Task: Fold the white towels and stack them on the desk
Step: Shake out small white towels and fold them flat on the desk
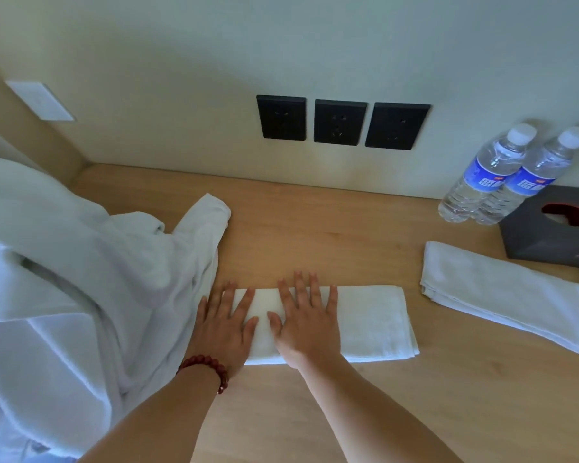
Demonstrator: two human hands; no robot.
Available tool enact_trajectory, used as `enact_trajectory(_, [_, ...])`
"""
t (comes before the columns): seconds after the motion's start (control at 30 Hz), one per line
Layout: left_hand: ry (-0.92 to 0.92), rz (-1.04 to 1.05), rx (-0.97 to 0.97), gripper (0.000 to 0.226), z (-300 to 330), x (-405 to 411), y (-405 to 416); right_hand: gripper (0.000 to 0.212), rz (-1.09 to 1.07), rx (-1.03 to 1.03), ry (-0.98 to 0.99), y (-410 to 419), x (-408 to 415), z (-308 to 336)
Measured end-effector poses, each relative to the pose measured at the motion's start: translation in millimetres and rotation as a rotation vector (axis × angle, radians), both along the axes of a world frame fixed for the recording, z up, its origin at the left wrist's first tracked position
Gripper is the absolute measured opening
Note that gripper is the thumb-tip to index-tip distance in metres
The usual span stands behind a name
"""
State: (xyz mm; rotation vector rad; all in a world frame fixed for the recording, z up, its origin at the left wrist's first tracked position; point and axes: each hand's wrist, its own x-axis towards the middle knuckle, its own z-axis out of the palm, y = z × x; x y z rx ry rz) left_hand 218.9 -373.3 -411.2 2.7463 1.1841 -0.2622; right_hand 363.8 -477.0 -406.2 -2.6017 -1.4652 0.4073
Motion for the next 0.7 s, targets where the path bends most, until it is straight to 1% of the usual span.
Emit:
enact_trajectory(0.1, [-0.047,0.028,-0.011,0.072,-9,-2,1,0.07,-0.005,-0.026,0.002,-2,2,-9])
enact_trajectory(0.17, [-0.06,0.045,0.002,0.067,-12,-2,1,0.072,-0.014,-0.006,-0.015,-1,3,-10])
enact_trajectory(0.3, [-0.025,0.058,0.035,0.067,-15,-2,0,0.071,-0.029,-0.001,-0.031,-1,0,-16])
enact_trajectory(0.4, [0.025,0.055,0.028,0.069,-10,0,-2,0.072,-0.004,-0.068,0.006,1,2,-11])
enact_trajectory(0.5, [0.039,0.026,0.025,0.072,-4,2,1,0.075,0.014,-0.116,0.107,1,7,-2])
enact_trajectory(0.53, [0.031,0.019,0.039,0.072,-1,5,2,0.077,0.008,-0.09,0.157,0,11,2])
enact_trajectory(0.6, [-0.017,0.058,0.023,0.067,8,14,0,0.077,-0.063,0.066,0.224,-6,19,9])
enact_trajectory(0.63, [-0.061,0.105,0.005,0.061,11,21,0,0.076,-0.136,0.171,0.21,-11,24,11])
enact_trajectory(0.7, [-0.17,0.238,-0.048,0.055,16,31,-7,0.068,-0.31,0.311,0.096,-26,36,13])
